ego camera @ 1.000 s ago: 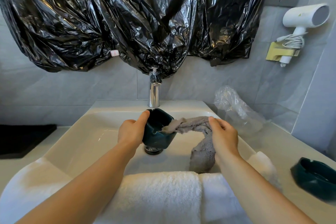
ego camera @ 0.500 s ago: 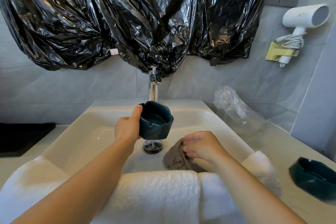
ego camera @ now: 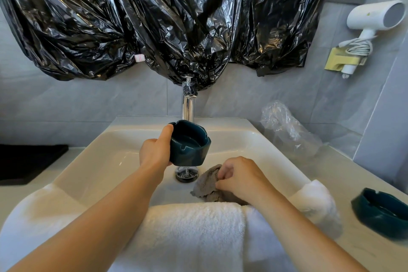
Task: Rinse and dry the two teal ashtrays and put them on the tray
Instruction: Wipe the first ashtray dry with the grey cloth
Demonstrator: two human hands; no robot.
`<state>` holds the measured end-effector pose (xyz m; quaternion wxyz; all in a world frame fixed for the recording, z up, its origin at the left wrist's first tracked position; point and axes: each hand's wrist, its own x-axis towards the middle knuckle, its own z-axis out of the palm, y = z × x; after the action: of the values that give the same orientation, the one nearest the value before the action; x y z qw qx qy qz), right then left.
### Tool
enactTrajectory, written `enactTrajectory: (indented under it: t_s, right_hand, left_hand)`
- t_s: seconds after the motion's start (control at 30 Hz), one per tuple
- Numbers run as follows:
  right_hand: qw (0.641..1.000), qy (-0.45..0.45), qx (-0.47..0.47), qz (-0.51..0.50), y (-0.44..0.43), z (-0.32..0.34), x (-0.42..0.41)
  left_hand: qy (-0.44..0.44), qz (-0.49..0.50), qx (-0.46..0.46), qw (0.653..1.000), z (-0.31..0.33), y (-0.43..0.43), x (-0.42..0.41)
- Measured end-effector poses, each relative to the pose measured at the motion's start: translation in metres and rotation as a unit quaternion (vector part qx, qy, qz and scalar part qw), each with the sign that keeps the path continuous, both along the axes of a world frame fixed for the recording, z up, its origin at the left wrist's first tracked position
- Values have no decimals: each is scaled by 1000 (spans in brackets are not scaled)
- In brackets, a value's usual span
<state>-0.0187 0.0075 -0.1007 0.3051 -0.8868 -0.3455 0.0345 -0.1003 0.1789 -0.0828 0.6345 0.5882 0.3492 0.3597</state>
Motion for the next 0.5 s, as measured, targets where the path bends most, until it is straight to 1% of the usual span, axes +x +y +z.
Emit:
enactTrajectory:
  t_s: [0.03, 0.13, 0.2, 0.27, 0.33, 0.43, 0.5]
  right_hand:
    - [1000, -7, -5, 5, 1, 0, -1]
    - [998, -4, -62, 3, 3, -2, 0]
    - [999, 9, -44, 12, 4, -2, 1]
    - [999, 24, 34, 32, 5, 0, -2]
    - [990, 34, 129, 37, 4, 5, -4]
    - [965, 28, 262, 5, 0, 12, -2]
    - [942, 34, 333, 7, -3, 14, -2]
  left_hand:
    - [2, -2, 1, 1000, 0, 0, 0]
    - [6, -6, 3, 1000, 0, 0, 0]
    - [4, -9, -1, 1000, 0, -1, 0]
    - [-7, -12, -15, 1000, 1, -2, 0]
    - [-17, -18, -28, 999, 3, -2, 0]
    - [-24, -25, -33, 999, 4, -3, 0]
    - [-22, -33, -29, 999, 4, -5, 0]
